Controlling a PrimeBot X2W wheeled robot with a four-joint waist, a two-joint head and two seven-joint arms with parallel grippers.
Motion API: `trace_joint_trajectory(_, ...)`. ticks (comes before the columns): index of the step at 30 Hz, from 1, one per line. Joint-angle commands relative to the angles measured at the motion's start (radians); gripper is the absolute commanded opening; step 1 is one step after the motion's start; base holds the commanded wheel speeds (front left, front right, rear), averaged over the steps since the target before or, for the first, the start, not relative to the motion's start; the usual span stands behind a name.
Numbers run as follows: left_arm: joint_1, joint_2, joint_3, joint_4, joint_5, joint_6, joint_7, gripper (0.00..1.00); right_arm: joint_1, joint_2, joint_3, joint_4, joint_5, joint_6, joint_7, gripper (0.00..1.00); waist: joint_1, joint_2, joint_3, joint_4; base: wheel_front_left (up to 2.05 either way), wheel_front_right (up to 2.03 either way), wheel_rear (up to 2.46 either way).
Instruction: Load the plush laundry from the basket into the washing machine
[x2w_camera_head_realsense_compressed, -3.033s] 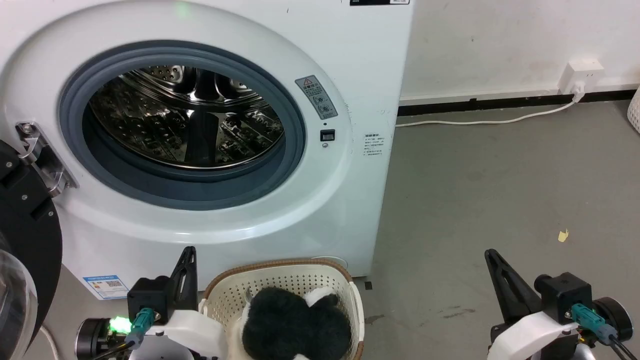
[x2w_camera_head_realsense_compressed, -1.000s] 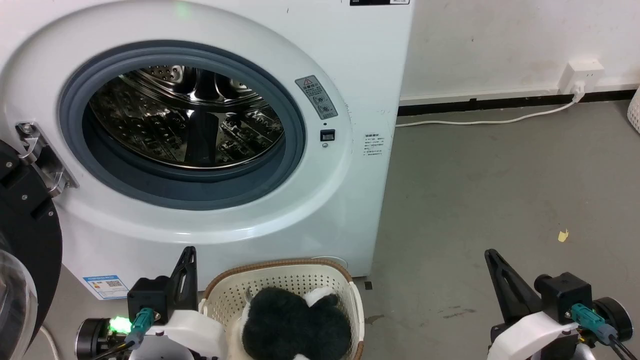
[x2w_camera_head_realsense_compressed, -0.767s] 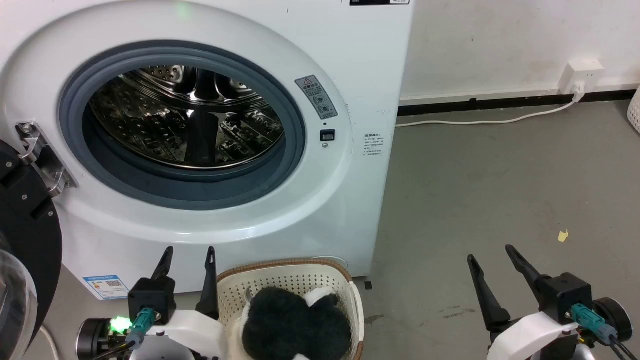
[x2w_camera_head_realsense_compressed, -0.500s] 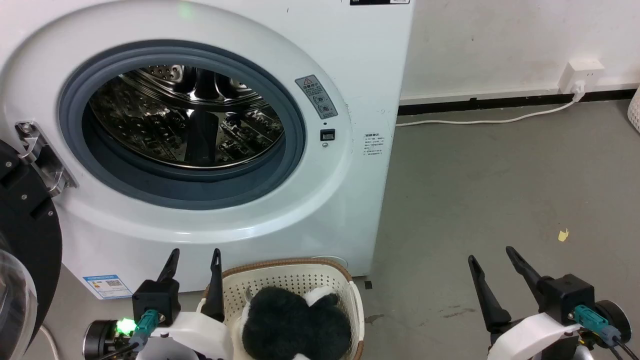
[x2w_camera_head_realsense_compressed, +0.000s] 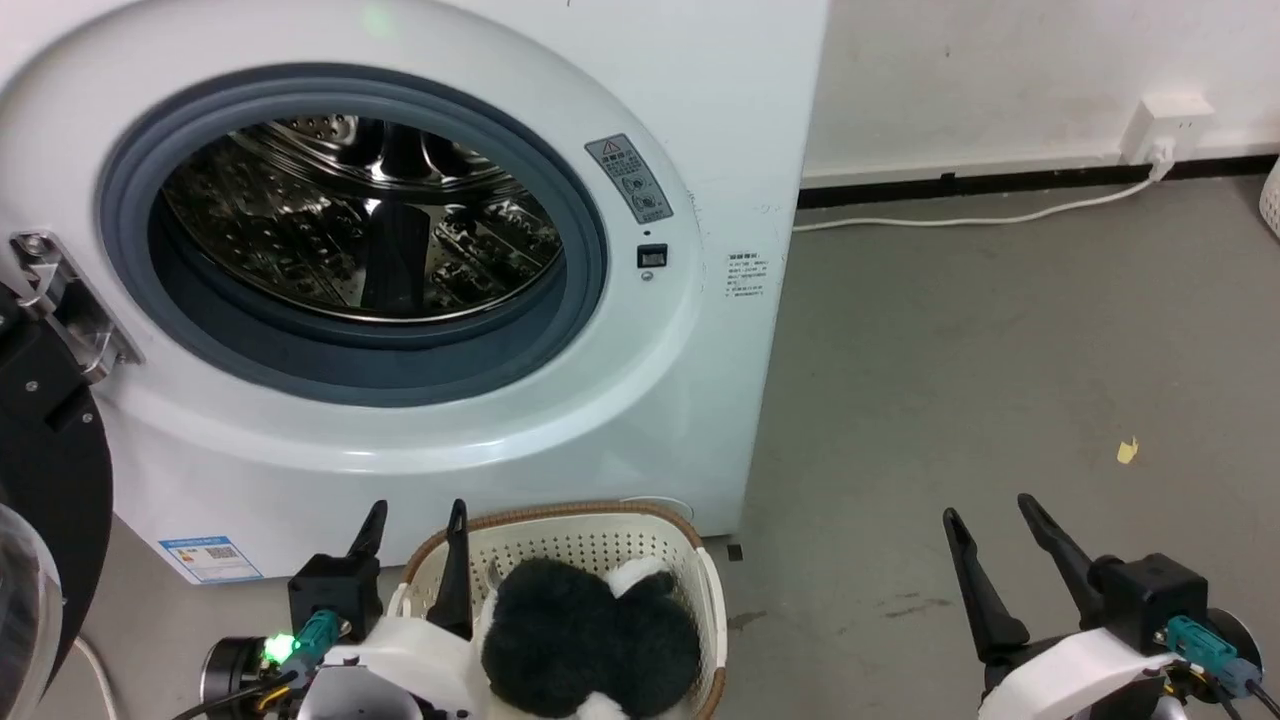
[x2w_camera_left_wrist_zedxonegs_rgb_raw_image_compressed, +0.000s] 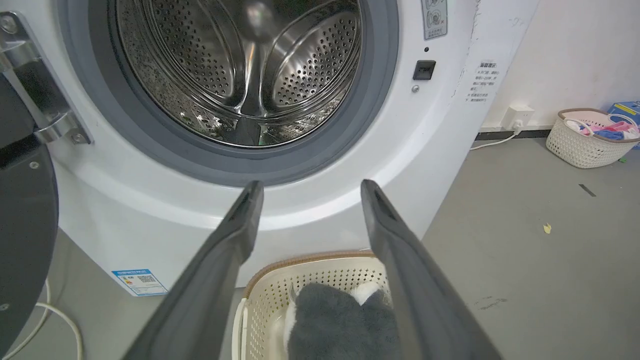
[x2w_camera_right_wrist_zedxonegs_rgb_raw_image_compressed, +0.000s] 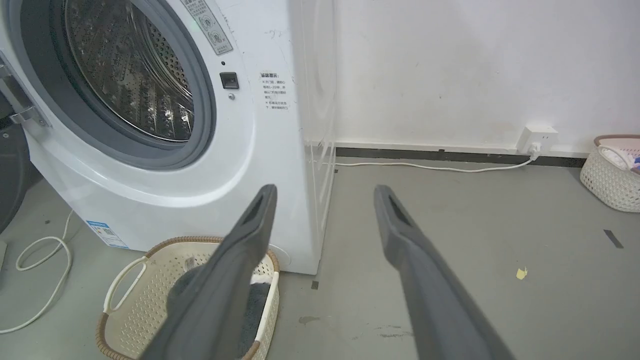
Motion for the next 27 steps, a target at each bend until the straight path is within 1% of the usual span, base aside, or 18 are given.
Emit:
trace_joint_trajectory(1,-0.020,0.000,-0.009,0.013,-0.012,0.006,-0.009,1.00,-0.002,0.001,-0.003,0.006,0.015,0.000,-0.010,1.00,0.0000,0.0000,0.006,-0.002,0.00,0.00,0.00)
trace_joint_trajectory(11,-0.083,0.000,-0.047,0.110,-0.073,0.019,-0.027,1.00,-0.020,0.001,-0.013,0.013,0.059,0.000,-0.031,1.00,0.0000,0.0000,0.067,-0.015,0.00,0.00,0.00)
trace_joint_trajectory(27,-0.226,0.000,-0.130,0.317,-0.164,0.051,-0.006,1.00,-0.052,0.001,-0.031,0.016,0.124,0.000,-0.064,1.00,0.0000,0.0000,0.205,-0.028,0.00,0.00,0.00)
